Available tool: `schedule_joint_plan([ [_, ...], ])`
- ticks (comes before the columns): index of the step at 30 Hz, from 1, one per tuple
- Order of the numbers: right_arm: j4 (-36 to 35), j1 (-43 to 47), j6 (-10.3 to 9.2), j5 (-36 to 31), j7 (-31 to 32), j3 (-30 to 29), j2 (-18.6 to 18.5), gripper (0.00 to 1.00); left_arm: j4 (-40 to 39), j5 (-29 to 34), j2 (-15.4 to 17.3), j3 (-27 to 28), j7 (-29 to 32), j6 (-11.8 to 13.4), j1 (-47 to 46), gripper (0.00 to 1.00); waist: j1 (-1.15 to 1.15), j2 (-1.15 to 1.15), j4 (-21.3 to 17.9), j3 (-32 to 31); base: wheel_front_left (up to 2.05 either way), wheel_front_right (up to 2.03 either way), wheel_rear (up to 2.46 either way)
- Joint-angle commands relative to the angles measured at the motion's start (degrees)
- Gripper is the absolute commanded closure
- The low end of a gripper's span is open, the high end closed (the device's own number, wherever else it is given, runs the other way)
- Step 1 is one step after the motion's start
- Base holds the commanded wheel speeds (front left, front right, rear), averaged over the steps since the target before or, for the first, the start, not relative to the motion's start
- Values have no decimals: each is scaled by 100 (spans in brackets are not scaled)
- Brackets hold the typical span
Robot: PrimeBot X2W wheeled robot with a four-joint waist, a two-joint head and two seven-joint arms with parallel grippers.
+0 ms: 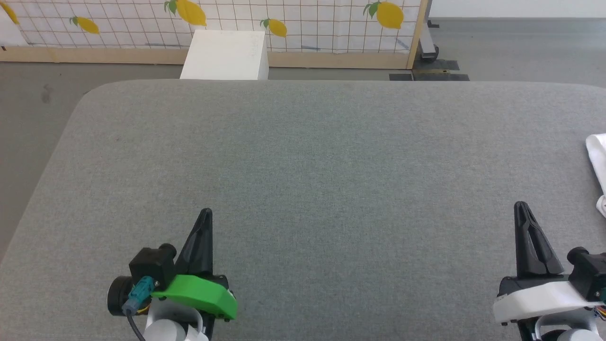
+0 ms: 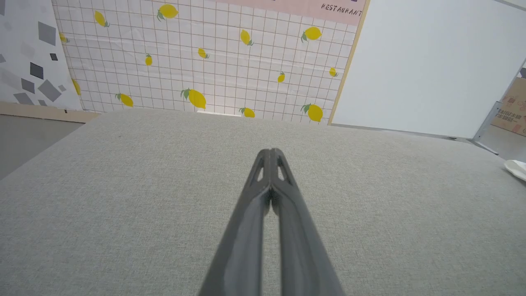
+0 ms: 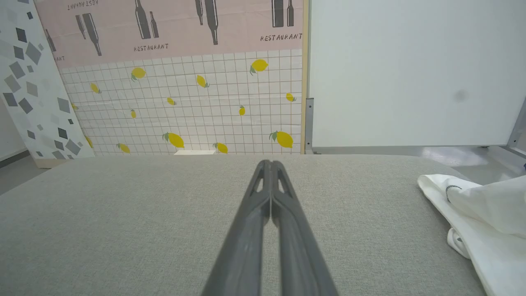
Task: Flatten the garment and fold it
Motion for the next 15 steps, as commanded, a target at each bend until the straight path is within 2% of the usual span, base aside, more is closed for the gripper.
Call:
schedule_joint_plan([
  [1,10,-28,-1,-54,32,29,3,100,-43,54,-3,30,49,41,45,100,0,0,0,-2,0,0,0],
  [15,20,-57,-2,-128,158,111,5,100,-158,203,-5,96,211,91,90,100,0,0,-4,-19,0,0,0],
])
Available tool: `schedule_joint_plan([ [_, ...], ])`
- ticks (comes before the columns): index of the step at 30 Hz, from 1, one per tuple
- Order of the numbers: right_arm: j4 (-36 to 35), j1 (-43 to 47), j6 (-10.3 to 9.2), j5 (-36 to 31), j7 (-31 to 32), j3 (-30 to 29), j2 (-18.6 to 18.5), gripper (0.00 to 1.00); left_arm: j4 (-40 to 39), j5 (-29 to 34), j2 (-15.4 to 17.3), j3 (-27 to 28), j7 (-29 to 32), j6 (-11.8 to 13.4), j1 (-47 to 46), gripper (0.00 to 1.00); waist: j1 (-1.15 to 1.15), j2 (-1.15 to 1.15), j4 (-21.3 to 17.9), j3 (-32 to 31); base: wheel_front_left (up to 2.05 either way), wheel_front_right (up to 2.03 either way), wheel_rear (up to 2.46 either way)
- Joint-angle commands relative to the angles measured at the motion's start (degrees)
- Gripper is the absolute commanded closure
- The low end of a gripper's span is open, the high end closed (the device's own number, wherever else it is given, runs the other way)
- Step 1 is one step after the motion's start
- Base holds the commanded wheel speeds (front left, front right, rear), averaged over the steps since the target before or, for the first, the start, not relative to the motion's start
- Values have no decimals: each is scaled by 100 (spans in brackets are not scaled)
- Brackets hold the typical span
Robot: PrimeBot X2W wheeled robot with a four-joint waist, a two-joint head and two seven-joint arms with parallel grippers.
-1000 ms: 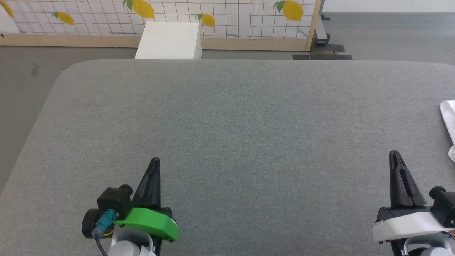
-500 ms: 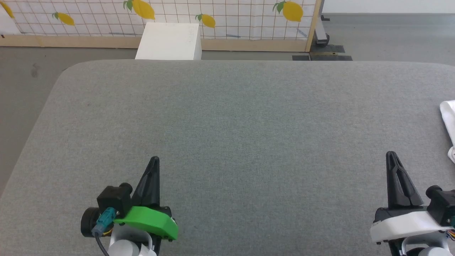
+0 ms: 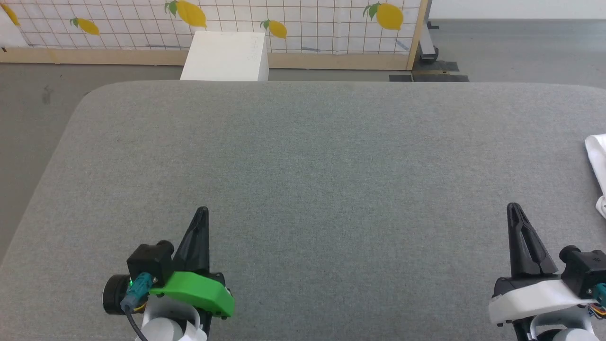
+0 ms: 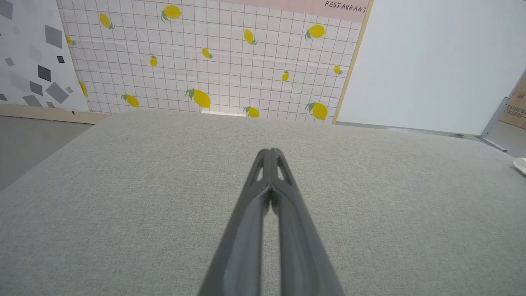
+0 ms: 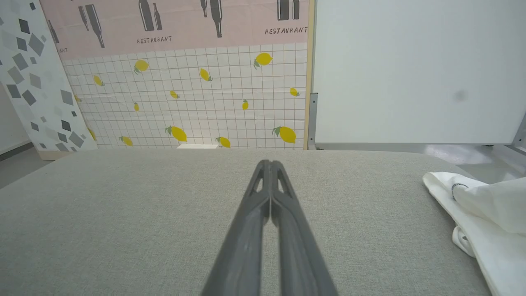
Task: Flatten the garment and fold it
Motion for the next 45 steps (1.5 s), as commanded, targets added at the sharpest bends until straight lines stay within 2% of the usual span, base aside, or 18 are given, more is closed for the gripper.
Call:
schedule_joint_plan([
  [1,16,-51,-2,-75,22,26,4,100,-45,108,-5,20,28,44,89,100,0,0,0,-1,0,0,0],
  [45,48,-143,-6,-307,419,281,9,100,-410,578,-14,228,539,200,231,100,0,0,-13,-55,0,0,0],
])
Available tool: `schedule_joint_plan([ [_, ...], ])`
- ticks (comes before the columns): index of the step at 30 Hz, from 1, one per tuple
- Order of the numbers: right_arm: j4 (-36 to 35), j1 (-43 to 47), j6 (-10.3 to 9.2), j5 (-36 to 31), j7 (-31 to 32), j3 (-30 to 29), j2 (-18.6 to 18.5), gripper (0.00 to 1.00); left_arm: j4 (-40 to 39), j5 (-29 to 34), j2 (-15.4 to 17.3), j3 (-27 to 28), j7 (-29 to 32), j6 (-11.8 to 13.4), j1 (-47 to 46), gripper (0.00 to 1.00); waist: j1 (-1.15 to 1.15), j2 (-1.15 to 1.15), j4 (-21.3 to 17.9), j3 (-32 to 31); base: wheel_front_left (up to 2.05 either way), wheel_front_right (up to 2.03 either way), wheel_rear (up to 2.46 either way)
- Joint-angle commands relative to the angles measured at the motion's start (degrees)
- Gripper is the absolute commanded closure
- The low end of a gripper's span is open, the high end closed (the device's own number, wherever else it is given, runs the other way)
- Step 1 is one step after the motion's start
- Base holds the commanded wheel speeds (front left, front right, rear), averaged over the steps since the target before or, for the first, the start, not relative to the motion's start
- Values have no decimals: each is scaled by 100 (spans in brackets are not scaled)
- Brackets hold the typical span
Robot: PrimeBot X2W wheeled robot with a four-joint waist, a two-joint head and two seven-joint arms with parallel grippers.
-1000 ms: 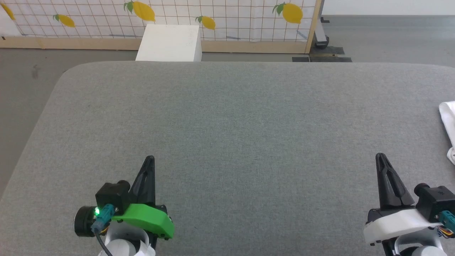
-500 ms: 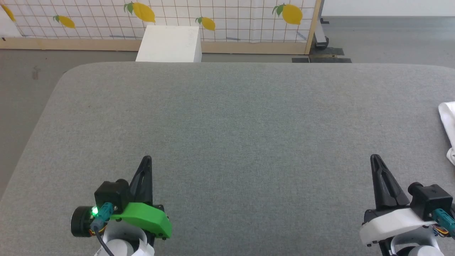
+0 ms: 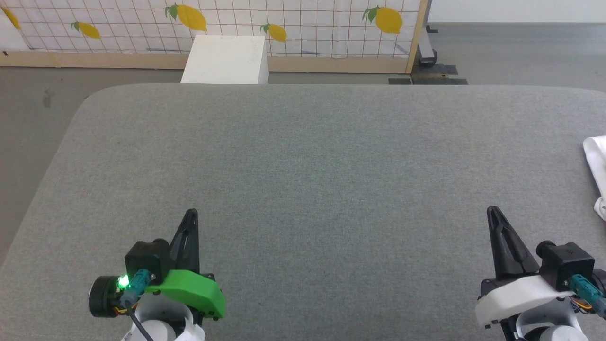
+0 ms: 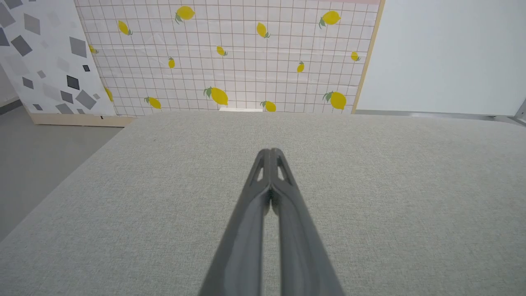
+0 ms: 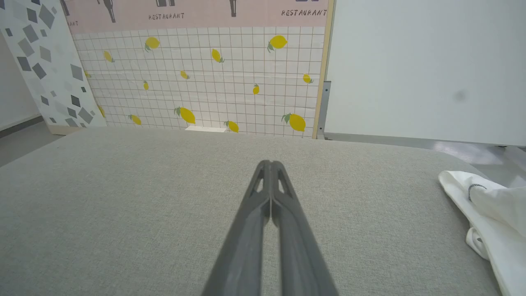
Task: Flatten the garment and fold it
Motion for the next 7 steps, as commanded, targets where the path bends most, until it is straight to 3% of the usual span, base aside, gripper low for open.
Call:
schedule_joint_plan([
  [1,22,-94,-6,-65,26,28,9,100,-52,58,-14,24,38,36,96,100,0,0,0,-2,0,0,0],
  [7,26,-107,-6,-96,80,63,10,100,-102,122,-15,52,108,57,115,100,0,0,-2,-9,0,0,0],
])
